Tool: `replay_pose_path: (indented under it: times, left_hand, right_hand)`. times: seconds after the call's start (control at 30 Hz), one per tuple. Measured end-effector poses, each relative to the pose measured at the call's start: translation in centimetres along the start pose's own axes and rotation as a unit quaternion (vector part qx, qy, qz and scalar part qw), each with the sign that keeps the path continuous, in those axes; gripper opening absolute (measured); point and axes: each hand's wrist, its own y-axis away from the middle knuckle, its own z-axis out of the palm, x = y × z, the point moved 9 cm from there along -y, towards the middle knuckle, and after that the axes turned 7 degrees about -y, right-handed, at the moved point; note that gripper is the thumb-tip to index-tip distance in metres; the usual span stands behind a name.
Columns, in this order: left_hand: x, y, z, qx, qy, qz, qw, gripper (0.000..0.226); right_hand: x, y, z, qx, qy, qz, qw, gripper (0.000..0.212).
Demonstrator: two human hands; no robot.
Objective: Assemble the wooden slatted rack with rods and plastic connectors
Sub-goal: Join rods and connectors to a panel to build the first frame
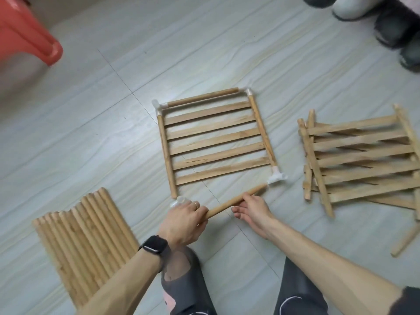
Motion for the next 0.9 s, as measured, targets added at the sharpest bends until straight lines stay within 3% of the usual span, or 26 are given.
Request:
replay_pose_path:
  times: [0.1, 0.2, 0.37, 0.57, 0.77, 0.83, 0.9]
  left_hand:
    - [0.2, 0.0, -0.7, 0.053, -0.057, 0.048, 0.996, 0.028]
    - [0.4, -0.8, -0.9, 0.031, -0.032, 0.062, 0.997, 0.027]
    - [0.4, -1.6, -1.0, -0.003, -0.030, 0.033, 0.999, 0.024]
    - [-1.3, -2.2, -0.5, -0.021, 0.107, -0.078, 0.991, 0.034]
    - [0.5, -3.9, 1.0, -0.019, 0.150, -0.088, 0.984, 0.035]
    - [1.2, -4.7, 1.4, -0.022, 0.167, -0.093, 0.981, 0.032]
    - [2.0, -5.4, 1.4, -0.020, 0.176, -0.095, 0.980, 0.029]
  right_hand:
    - [-0.5, -0.4, 0.3, -0.006, 0.011, -0.009, 1.000, 0.024]
    - [-0.6, -0.5, 0.1, -0.011, 0.008, -0.012, 1.000, 0.023]
    - [-1.2, -0.5, -0.5, -0.006, -0.021, -0.023, 0.999, 0.023]
    - [-3.0, -0.3, -2.2, 0.022, 0.026, -0.068, 0.997, 0.028]
    - [-5.1, -0.7, -5.5, 0.063, 0.038, -0.079, 0.994, 0.019]
    - [-7.5, -0.3, -8.0, 0.155, 0.155, -0.145, 0.965, 0.014]
    - [-11.5, 1.3, -9.8, 0.242, 0.281, -0.258, 0.892, 0.016]
